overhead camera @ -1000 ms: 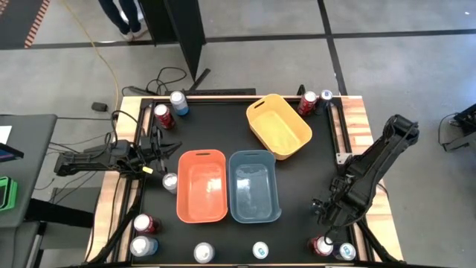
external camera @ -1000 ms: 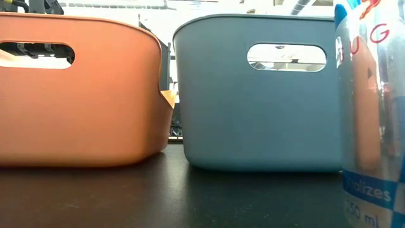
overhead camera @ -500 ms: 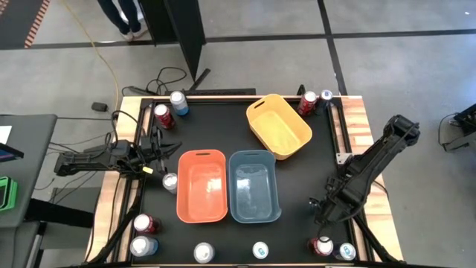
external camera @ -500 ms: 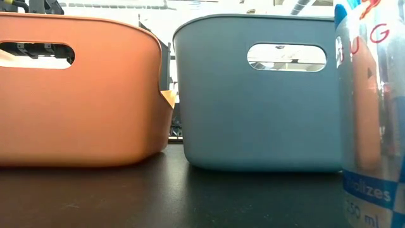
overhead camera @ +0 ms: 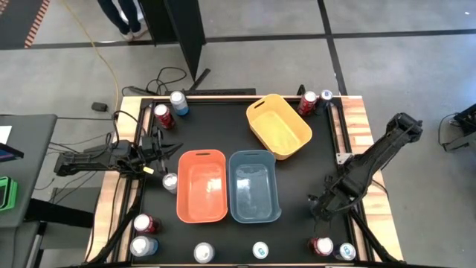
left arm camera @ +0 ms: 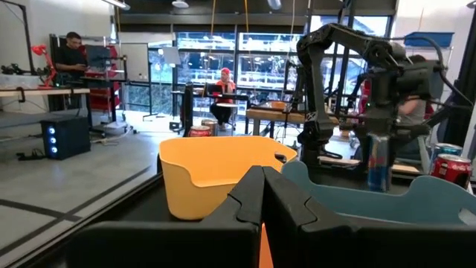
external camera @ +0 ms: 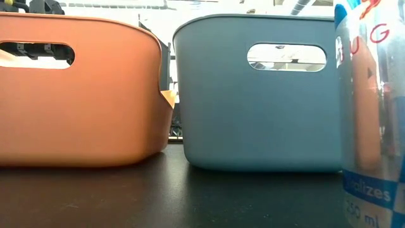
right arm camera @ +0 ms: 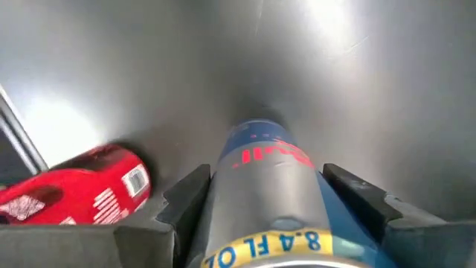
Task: Sort soda cans
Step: Put the middle right blue soda can into the blue bin
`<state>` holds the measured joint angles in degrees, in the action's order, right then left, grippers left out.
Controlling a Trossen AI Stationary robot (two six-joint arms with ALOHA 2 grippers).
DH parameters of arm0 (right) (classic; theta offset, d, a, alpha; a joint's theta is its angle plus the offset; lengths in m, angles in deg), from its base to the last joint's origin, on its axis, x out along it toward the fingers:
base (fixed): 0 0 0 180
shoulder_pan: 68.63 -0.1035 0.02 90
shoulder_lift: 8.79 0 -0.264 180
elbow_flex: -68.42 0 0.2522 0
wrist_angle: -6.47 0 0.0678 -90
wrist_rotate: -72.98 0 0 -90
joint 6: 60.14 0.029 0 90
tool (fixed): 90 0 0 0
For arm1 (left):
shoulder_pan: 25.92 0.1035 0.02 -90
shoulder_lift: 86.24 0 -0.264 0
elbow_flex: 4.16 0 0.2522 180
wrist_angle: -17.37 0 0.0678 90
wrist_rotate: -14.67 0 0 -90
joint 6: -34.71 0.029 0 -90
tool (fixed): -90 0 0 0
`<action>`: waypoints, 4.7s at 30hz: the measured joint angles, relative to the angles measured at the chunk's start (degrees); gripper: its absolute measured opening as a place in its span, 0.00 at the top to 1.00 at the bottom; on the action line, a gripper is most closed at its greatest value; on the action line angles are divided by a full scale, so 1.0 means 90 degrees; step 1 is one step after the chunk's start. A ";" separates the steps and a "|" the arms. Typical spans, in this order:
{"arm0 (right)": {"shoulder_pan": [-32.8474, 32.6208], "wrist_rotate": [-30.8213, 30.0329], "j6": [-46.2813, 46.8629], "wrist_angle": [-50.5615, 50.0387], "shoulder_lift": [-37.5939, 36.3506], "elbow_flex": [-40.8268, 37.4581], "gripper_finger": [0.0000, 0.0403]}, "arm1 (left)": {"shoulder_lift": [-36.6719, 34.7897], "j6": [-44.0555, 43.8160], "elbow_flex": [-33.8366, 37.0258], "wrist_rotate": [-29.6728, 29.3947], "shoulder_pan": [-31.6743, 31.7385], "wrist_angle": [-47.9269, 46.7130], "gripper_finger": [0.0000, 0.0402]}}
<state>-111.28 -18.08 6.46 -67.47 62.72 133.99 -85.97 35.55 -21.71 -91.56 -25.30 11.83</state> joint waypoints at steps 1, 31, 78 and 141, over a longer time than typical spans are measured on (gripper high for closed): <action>0.0076 -0.0002 -0.0074 -0.0140 -0.0040 0.0084 0.42 | 0.0000 0.0000 0.0000 0.0000 0.0000 0.0002 1.00; 0.3534 -0.0398 -0.5680 -0.2533 0.1543 0.4390 0.42 | 0.0000 -0.0024 0.0000 -0.0002 0.0000 0.0017 1.00; 0.4548 -0.0012 -0.9310 -0.2602 0.6697 0.8904 0.41 | -0.0002 -0.0294 0.0000 0.0165 0.0000 -0.0114 1.00; 0.4783 0.0010 -0.8390 -0.1321 0.6772 0.8134 0.32 | -0.0002 -0.0435 0.0002 0.0168 0.0000 -0.0165 1.00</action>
<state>-68.23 -17.99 -69.05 -79.36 123.67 207.20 -85.99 31.64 -21.69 -90.05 -25.30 10.35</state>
